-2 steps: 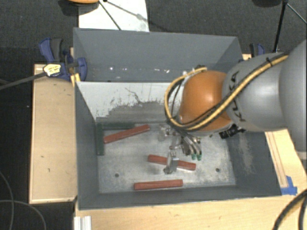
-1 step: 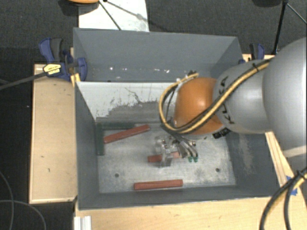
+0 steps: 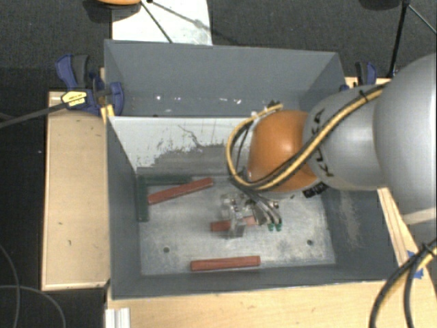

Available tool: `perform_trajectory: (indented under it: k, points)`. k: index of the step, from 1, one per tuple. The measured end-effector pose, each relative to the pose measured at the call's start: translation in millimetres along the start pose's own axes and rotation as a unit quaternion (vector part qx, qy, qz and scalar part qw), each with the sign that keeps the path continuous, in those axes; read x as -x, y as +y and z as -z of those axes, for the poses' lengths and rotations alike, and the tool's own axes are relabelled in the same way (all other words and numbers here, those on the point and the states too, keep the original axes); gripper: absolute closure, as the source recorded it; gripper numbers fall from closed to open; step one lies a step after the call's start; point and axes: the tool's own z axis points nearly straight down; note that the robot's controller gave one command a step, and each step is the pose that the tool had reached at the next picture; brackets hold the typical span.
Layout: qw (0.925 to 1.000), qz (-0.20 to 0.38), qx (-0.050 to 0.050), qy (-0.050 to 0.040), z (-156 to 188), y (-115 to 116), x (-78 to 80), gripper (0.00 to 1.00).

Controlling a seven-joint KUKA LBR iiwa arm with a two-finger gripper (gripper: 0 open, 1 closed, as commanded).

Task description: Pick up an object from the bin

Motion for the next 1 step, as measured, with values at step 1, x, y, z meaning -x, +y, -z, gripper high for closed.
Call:
perform_trajectory:
  k: [1]
  points:
    - [1.0000,-0.007,0.000,-0.0004,107.6,-21.9,37.8,1.00]
